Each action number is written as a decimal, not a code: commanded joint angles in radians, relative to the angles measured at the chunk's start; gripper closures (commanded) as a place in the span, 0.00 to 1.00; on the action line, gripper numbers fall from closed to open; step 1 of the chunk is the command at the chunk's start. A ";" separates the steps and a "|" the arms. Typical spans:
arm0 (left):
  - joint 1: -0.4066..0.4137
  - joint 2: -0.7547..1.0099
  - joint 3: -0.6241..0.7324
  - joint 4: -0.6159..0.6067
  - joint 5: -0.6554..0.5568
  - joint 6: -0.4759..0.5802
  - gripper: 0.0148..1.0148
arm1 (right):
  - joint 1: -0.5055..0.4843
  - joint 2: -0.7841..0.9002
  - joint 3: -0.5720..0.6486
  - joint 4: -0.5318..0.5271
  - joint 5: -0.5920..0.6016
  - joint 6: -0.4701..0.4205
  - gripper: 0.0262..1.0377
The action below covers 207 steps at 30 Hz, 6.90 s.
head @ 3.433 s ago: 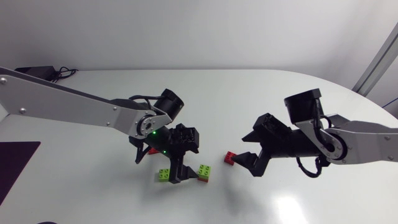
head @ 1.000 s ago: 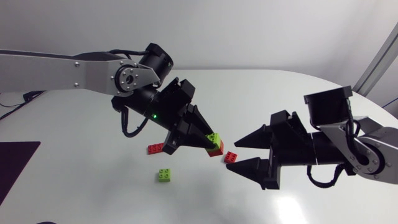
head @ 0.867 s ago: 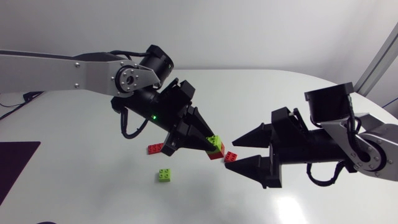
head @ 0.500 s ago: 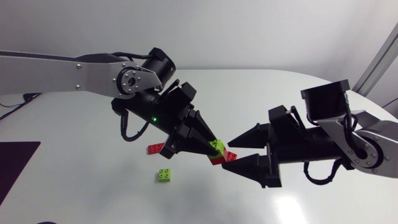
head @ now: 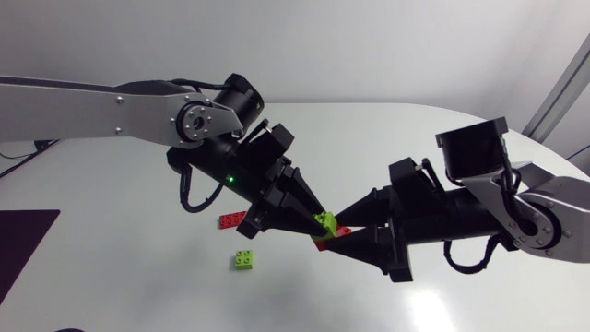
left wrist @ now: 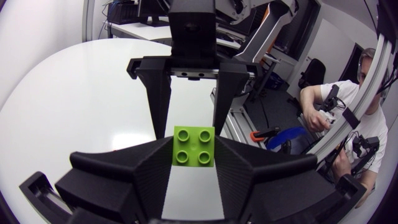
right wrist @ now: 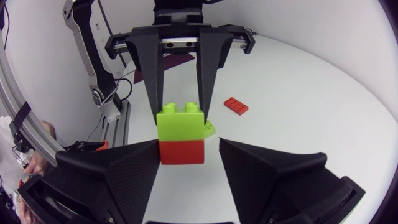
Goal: Separate the duplo bricks
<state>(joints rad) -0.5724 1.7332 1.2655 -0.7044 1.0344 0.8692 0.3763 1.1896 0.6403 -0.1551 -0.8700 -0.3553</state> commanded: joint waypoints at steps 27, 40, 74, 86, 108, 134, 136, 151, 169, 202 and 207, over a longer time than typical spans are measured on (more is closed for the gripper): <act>0.045 0.026 0.117 -0.339 -0.036 0.248 0.68 | -0.028 -0.041 -0.005 -0.078 0.052 -0.128 0.74; 0.077 -0.078 -0.385 0.095 -0.585 0.243 0.68 | -0.120 -0.030 -0.011 -0.055 0.051 -0.137 0.74; 0.014 -0.064 -0.509 0.233 -0.663 0.154 0.28 | -0.169 0.071 -0.125 0.104 0.315 -0.109 0.73; 0.017 -0.144 -0.495 0.207 -0.649 0.142 0.07 | -0.258 0.142 -0.168 0.085 0.328 -0.278 0.73; 0.078 -0.184 -0.494 0.203 -0.642 0.134 0.04 | -0.195 0.409 -0.208 0.377 0.342 -0.284 0.71; 0.060 -0.124 -0.482 0.247 -0.646 0.111 0.04 | -0.246 0.283 -0.235 0.296 0.339 -0.372 0.04; 0.060 -0.119 -0.483 0.255 -0.655 0.111 0.04 | -0.252 0.192 -0.217 0.215 0.332 -0.372 0.04; 0.049 -0.052 -0.554 0.418 -0.758 0.103 0.04 | -0.347 0.076 -0.235 0.081 0.302 -0.442 0.11; 0.106 -0.101 -0.563 0.391 -0.758 0.149 0.04 | -0.355 0.176 -0.223 0.135 0.307 -0.459 0.11; 0.135 -0.313 -0.477 0.212 -0.688 0.128 0.04 | -0.306 0.464 -0.134 0.394 0.385 -0.398 0.16; 0.135 -0.316 -0.477 0.209 -0.688 0.126 0.03 | -0.269 0.479 -0.120 0.424 0.396 -0.359 0.16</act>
<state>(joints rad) -0.4328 1.4357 0.7780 -0.4862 0.3370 0.9974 0.0940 1.6474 0.5034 0.2558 -0.4828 -0.7399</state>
